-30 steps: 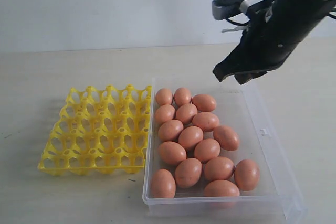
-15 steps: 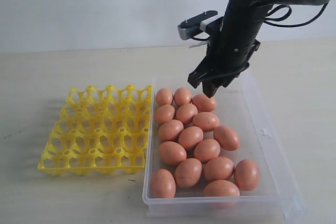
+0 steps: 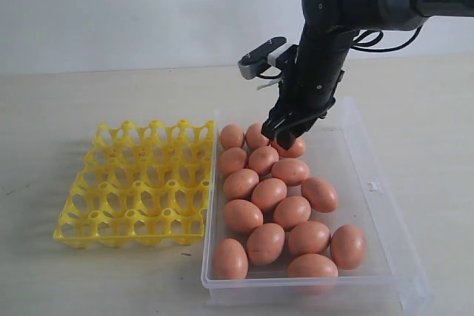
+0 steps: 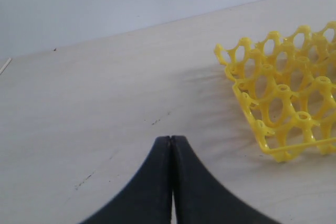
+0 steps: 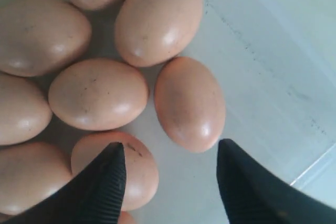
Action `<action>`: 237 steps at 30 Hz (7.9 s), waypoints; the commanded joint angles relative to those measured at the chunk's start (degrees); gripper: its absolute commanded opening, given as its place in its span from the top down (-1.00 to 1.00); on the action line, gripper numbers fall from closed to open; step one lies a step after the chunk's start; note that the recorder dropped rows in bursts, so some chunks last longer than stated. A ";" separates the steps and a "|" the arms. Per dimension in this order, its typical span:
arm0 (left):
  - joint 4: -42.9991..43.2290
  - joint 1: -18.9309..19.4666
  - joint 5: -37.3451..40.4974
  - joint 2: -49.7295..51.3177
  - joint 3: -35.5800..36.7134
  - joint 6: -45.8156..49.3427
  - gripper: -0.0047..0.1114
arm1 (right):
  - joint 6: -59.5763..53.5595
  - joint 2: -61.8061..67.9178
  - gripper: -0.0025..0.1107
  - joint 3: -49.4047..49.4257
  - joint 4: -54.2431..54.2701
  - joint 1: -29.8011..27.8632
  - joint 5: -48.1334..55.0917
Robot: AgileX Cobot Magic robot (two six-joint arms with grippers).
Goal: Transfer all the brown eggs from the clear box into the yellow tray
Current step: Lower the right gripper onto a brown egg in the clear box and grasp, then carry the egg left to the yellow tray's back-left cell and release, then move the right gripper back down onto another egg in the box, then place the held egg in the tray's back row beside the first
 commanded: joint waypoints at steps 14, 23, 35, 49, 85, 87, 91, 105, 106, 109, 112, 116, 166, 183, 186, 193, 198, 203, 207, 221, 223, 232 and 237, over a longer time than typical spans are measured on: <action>-0.44 0.10 -0.49 -0.35 -0.23 -0.31 0.92 | -1.87 4.41 -0.14 -4.17 -4.07 0.09 -3.23; -0.44 0.10 -0.49 -0.35 -0.23 -0.31 0.92 | -2.30 7.93 -0.06 -4.17 -4.07 0.09 -4.51; -0.44 0.10 -0.49 -0.35 -0.23 -0.31 0.92 | -3.91 -3.95 0.96 -3.92 4.10 -0.73 -4.90; -0.44 0.10 -0.49 -0.35 -0.23 -0.31 0.92 | 33.10 0.88 0.96 0.48 -11.08 17.49 -69.66; -0.44 0.10 -0.49 -0.35 -0.23 -0.33 0.92 | 55.79 24.37 0.96 -15.73 -26.18 19.43 -67.21; -0.44 0.10 -0.49 -0.35 -0.23 -0.33 0.92 | 55.79 24.37 0.96 -15.73 -26.18 19.43 -66.59; -0.44 0.10 -0.49 -0.35 -0.23 -0.20 0.92 | 55.79 24.51 0.86 -15.73 -26.18 19.43 -66.54; -0.44 0.10 -0.49 -0.35 -0.23 -0.32 0.92 | 55.79 25.11 0.22 -15.73 -27.72 19.64 -68.75; -0.44 0.10 -0.49 -0.35 -0.23 -0.32 0.92 | 55.79 25.11 0.16 -15.73 -27.72 19.64 -68.75; -0.44 0.10 -0.49 -0.35 -0.23 -0.32 0.92 | 55.79 25.11 0.03 -15.73 -27.72 19.64 -68.39; -0.44 0.10 -0.49 -0.35 -0.23 -0.32 0.92 | 55.79 25.11 -0.07 -15.73 -27.48 19.64 -66.02; -0.44 0.10 -0.49 -0.35 -0.23 -0.32 0.92 | 54.93 24.99 -0.14 -15.73 -25.24 19.64 -64.14; -0.44 0.10 -0.49 -0.35 -0.23 -0.31 0.92 | 26.33 -14.35 -0.10 27.93 -12.43 7.67 -11.42; -0.44 0.10 -0.49 -0.35 -0.23 -0.31 0.92 | 26.28 -9.67 0.13 27.93 -13.01 6.62 -15.30; -0.44 0.10 -0.49 -0.35 -0.23 -0.31 0.92 | 26.28 -9.67 0.57 27.93 -13.01 6.62 -15.30; -0.44 0.10 -0.49 -0.35 -0.23 -0.31 0.92 | 26.01 -14.41 0.96 27.93 -12.52 6.62 -14.02; -0.44 0.10 -0.49 -0.35 -0.23 -0.31 0.92 | 19.13 -23.61 0.96 30.14 -5.29 6.74 -32.95; -0.44 0.10 -0.49 -0.35 -0.23 -0.31 0.92 | 6.60 -22.93 0.96 32.25 5.90 10.53 -61.23; -0.44 0.10 -0.49 -0.35 -0.23 -0.31 0.92 | 6.10 -14.82 0.96 27.91 4.74 13.37 -68.30; -0.44 0.10 -0.49 -0.35 -0.23 -0.31 0.92 | 29.42 17.20 0.96 -7.87 -10.69 17.08 -62.02; -0.44 0.10 -0.49 -0.35 -0.23 -0.31 0.92 | 29.65 18.52 0.96 -8.90 -10.69 17.43 -61.02; -0.44 0.10 -0.49 -0.35 -0.23 -0.31 0.92 | 31.20 19.18 0.43 -9.18 -10.65 17.43 -58.46; -0.44 0.10 -0.49 -0.35 -0.23 -0.31 0.92 | 31.20 18.76 0.02 -9.18 -10.65 17.56 -57.13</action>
